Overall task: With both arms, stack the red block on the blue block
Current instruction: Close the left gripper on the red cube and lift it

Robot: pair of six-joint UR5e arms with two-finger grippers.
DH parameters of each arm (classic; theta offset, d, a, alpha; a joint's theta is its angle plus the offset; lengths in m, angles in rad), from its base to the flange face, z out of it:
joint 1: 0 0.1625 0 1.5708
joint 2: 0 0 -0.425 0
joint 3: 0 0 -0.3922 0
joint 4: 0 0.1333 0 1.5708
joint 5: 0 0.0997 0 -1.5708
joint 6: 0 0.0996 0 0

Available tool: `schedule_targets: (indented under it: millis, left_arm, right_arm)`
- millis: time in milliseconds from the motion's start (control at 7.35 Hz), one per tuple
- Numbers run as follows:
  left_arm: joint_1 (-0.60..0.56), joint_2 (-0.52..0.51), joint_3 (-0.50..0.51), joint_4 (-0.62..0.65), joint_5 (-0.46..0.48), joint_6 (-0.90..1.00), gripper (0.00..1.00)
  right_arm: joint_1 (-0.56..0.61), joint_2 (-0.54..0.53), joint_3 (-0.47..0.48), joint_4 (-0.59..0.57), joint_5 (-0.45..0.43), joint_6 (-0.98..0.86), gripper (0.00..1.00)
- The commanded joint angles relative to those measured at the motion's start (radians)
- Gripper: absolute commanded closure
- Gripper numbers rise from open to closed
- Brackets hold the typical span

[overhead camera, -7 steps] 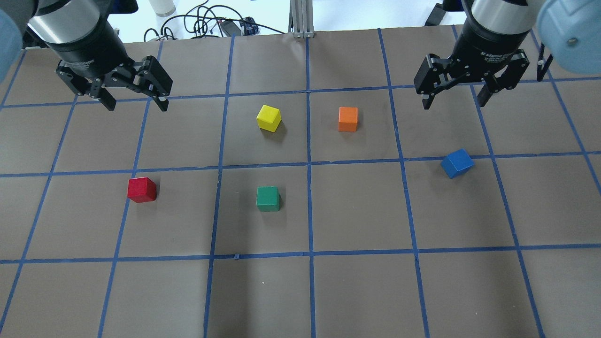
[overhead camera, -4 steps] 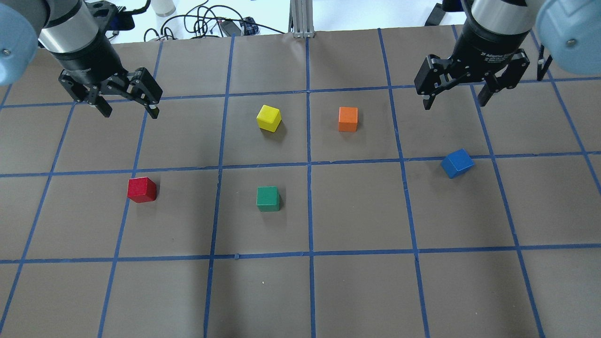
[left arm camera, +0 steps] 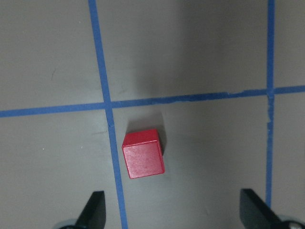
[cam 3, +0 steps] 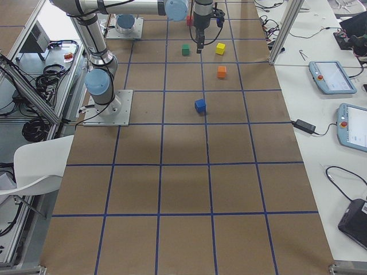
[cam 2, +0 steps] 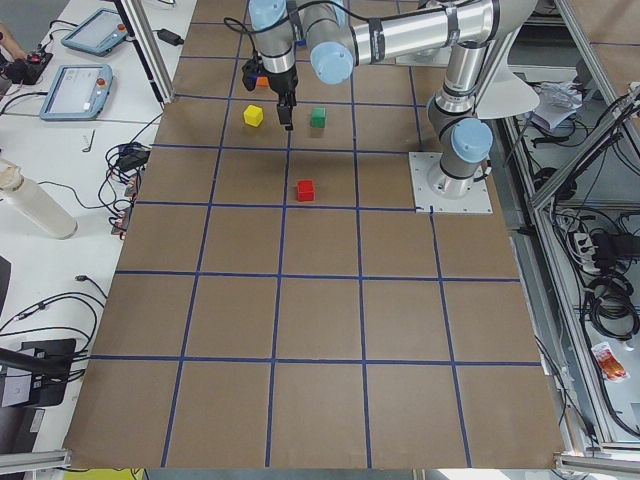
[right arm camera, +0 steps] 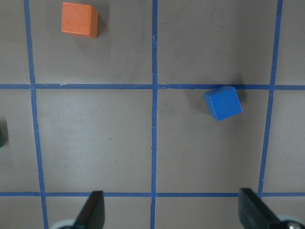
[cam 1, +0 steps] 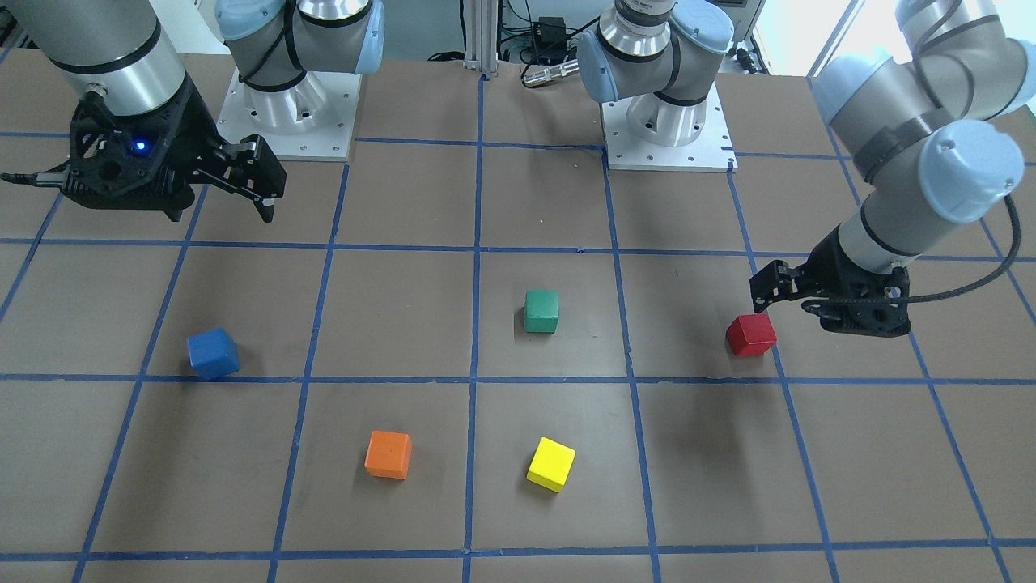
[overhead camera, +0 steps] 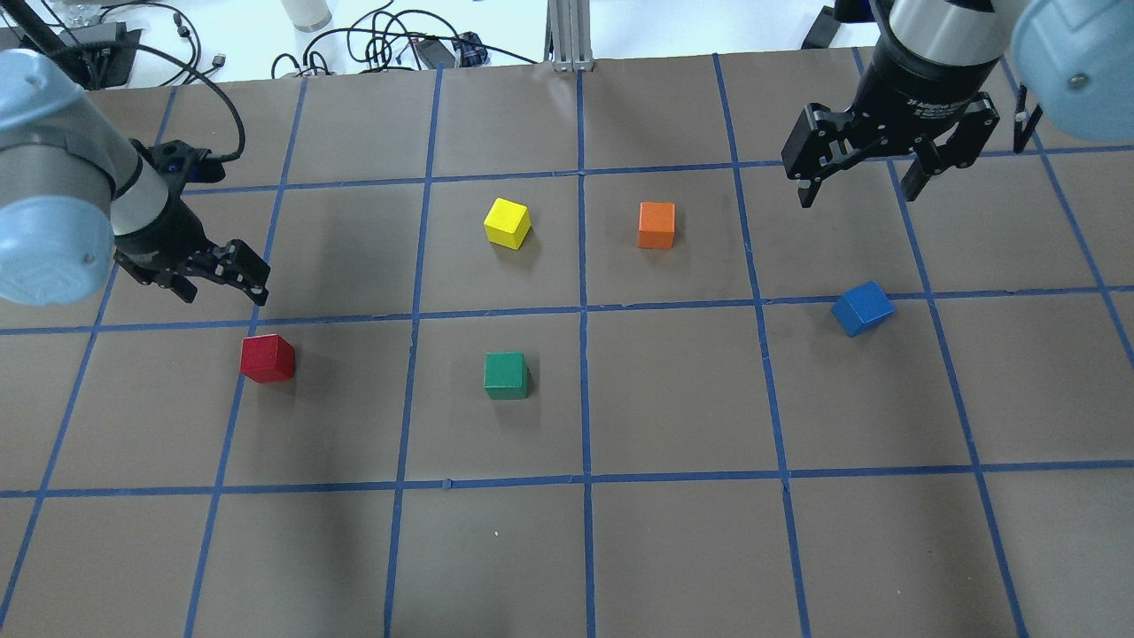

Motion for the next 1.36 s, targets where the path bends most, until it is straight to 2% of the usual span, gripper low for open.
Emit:
schedule_targets:
  millis: [0, 408, 544, 816, 952, 1088, 1224]
  left_arm:
    - [0.020, -0.029, -0.147, 0.180, 0.000, 0.068, 0.00]
    - [0.020, -0.088, -0.177, 0.255, 0.003, 0.083, 0.02]
    - [0.020, -0.106, -0.178, 0.261, 0.005, 0.086, 0.09]
    - [0.020, -0.112, -0.174, 0.296, 0.005, 0.083, 0.77]
    - [0.018, -0.100, -0.163, 0.297, 0.008, 0.080, 0.94]
    - [-0.002, -0.099, -0.116, 0.266, 0.011, 0.059, 0.94]
    - [-0.041, -0.091, -0.055, 0.175, 0.000, -0.060, 0.94]
  right_arm:
    - [0.000, 0.000, 0.000, -0.002, 0.002, 0.000, 0.00]
    - [0.000, 0.000, 0.000, -0.002, 0.002, 0.000, 0.00]
    - [0.000, 0.000, 0.000, 0.000, 0.000, 0.002, 0.00]
    - [0.000, 0.000, 0.000, 0.000, -0.001, 0.002, 0.00]
    - [0.000, 0.000, 0.000, 0.000, -0.001, 0.000, 0.00]
    - [0.000, 0.000, 0.000, -0.002, -0.001, 0.002, 0.00]
    - [0.000, 0.000, 0.000, -0.002, -0.001, 0.002, 0.00]
